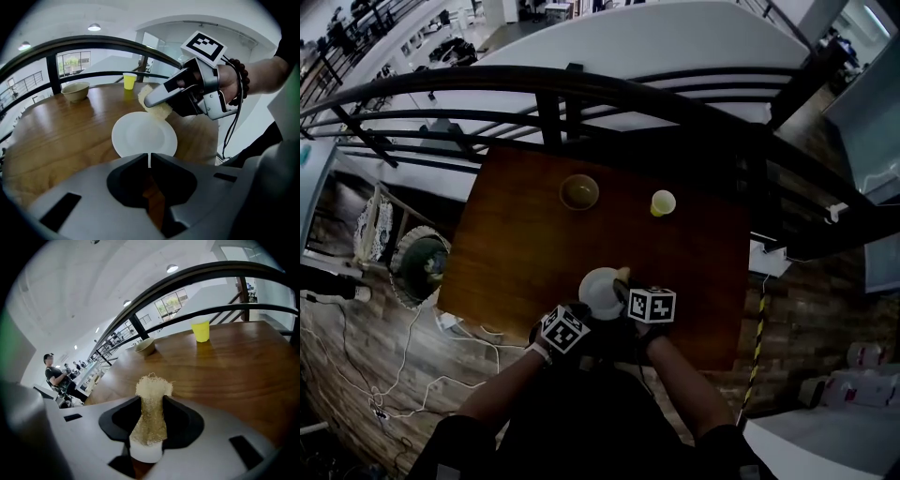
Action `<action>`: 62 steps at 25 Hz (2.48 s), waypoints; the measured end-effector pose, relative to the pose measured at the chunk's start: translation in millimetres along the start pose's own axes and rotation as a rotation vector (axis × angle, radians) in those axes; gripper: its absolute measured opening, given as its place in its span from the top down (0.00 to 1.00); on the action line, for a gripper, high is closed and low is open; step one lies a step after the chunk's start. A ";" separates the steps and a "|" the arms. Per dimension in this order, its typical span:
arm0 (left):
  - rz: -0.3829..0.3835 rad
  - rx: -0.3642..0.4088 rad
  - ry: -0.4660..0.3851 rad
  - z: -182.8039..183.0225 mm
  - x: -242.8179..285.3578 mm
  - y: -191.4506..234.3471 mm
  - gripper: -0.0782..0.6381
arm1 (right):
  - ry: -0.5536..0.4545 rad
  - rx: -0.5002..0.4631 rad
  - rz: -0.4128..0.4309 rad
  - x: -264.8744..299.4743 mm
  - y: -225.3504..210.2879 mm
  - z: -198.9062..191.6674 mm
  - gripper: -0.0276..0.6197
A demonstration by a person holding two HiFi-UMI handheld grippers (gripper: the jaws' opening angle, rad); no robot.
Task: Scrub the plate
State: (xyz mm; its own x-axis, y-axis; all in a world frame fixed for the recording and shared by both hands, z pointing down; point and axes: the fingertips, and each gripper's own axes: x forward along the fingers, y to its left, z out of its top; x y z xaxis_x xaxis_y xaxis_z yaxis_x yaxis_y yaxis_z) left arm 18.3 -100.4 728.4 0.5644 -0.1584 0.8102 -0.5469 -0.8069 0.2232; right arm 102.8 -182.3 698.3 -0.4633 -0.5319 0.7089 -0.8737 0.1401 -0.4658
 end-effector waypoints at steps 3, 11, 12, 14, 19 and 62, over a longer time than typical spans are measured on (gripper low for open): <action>-0.006 -0.011 -0.027 -2.0 -5.8 1.1 0.86 | 0.024 -0.028 0.048 15.3 24.2 -2.5 0.73; 0.023 -0.080 -0.050 -21.1 -21.1 8.7 0.86 | 0.115 -0.140 0.146 47.6 84.9 -28.8 0.73; 0.025 -0.085 -0.052 -22.8 -22.5 10.1 0.86 | 0.120 -0.145 0.156 50.3 89.4 -30.7 0.73; 0.028 -0.091 -0.054 -24.5 -25.1 11.8 0.86 | 0.130 -0.153 0.162 54.2 92.6 -33.6 0.73; 0.029 -0.077 -0.052 -22.7 -25.9 10.3 0.86 | 0.131 -0.125 0.105 44.8 67.9 -35.8 0.73; 0.056 -0.211 -0.055 -56.8 -46.8 17.1 0.86 | 0.136 -0.121 0.110 29.2 72.3 -50.1 0.73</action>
State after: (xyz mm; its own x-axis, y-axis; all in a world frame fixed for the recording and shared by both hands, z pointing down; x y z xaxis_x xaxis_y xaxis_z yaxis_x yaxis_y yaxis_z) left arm -52.7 -74.5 725.1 0.5594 -0.2352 0.7948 -0.6923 -0.6599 0.2920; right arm 18.6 -145.8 711.9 -0.5658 -0.3912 0.7259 -0.8242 0.2947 -0.4836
